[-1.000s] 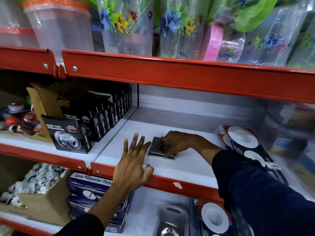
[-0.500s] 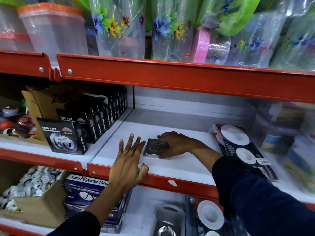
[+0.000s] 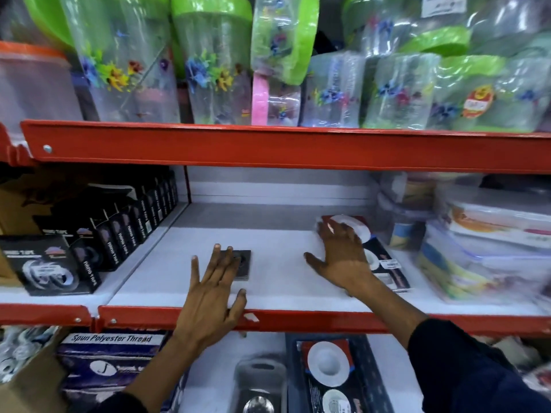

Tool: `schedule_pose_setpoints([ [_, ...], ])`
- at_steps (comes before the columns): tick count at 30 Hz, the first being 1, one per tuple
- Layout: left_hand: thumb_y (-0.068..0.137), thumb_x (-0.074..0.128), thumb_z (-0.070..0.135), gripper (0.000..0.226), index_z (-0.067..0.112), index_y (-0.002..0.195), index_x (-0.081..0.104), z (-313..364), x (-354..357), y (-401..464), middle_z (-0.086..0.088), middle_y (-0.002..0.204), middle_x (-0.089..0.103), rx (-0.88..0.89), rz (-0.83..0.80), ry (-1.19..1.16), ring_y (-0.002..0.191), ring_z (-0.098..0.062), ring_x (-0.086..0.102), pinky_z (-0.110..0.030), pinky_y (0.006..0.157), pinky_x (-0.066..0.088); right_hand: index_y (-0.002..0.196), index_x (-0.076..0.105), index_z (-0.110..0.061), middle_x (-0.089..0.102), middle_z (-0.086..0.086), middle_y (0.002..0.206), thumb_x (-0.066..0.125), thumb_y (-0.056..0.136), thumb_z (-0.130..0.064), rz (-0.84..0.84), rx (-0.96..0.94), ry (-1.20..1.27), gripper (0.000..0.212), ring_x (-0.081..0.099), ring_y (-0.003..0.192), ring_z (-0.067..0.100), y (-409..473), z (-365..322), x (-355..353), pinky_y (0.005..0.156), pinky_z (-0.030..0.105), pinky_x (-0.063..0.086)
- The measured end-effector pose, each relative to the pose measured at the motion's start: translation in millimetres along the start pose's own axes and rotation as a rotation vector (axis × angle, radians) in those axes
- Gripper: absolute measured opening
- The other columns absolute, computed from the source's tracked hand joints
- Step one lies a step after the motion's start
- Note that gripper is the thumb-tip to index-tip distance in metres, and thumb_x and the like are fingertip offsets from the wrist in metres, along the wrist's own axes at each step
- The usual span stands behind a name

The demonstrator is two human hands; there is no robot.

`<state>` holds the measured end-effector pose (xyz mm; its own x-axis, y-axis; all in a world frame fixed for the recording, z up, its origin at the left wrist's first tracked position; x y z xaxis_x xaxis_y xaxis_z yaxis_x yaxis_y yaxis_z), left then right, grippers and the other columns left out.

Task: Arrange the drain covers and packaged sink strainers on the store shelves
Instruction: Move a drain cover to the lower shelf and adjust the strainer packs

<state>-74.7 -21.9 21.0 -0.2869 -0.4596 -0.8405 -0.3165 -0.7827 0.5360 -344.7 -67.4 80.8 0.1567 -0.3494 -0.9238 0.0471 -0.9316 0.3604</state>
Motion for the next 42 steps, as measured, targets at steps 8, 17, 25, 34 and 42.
schedule_pose_setpoints([
  [8,0.093,0.057,0.031,0.038,0.012,0.125,0.066,116.7,12.6,80.7,-0.004,0.132,0.065,-0.26,-0.122,-0.678,0.11,-0.023,0.067,-0.025,0.101,0.047,0.121,0.055,-0.004,0.061,0.024,0.123,0.049,0.093,-0.041,-0.069,0.482,0.207,0.047,0.056,0.116,0.041,-12.8,121.9,-1.3,0.092,0.043,0.047],
  [17,0.076,0.069,0.04,0.03,0.009,0.073,0.07,157.7,77.1,138.9,-0.019,0.091,0.077,-0.647,-0.364,-0.948,0.085,-0.034,0.074,-0.048,0.083,0.061,0.116,0.06,-0.002,0.066,0.02,0.12,0.057,0.094,-0.038,-0.241,0.562,0.402,0.041,0.061,0.109,0.034,-15.9,152.1,3.0,0.075,0.03,0.044],
  [25,0.068,0.088,0.022,0.061,0.012,0.12,0.06,121.3,70.8,127.6,-0.016,0.122,0.067,-0.772,-0.334,-0.921,0.109,-0.031,0.065,-0.041,0.091,0.057,0.118,0.063,-0.003,0.069,0.013,0.118,0.079,0.078,-0.017,-0.224,0.551,0.682,0.045,0.067,0.104,0.028,-23.3,140.5,10.9,0.088,0.041,0.056],
  [34,0.073,0.084,0.033,0.068,0.015,0.131,0.053,94.1,51.7,99.2,-0.013,0.127,0.068,-0.646,-0.38,-0.764,0.111,-0.025,0.066,-0.035,0.092,0.056,0.125,0.055,-0.015,0.069,0.005,0.098,0.083,0.076,-0.011,-0.351,0.537,0.84,0.056,0.071,0.073,0.021,-39.8,107.3,6.2,0.055,0.031,0.059],
  [42,0.093,0.055,0.047,0.059,0.015,0.142,0.048,70.7,-12.3,61.9,-0.008,0.14,0.06,-0.199,0.007,-0.269,0.124,-0.026,0.06,-0.038,0.102,0.048,0.133,0.051,-0.016,0.06,0.011,0.132,0.075,0.08,-0.027,-0.096,0.23,0.375,0.06,0.058,0.117,0.029,-38.2,70.5,-20.3,0.093,0.035,0.051],
])
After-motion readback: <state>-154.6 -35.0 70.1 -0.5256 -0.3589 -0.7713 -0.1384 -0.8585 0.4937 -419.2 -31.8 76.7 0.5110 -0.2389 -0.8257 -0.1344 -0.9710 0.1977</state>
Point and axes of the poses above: each hand's wrist, its own y-axis towards the middle knuckle, its own x-axis out of the palm, z = x × y, the point moved 4 cm from there along y, towards the middle knuckle
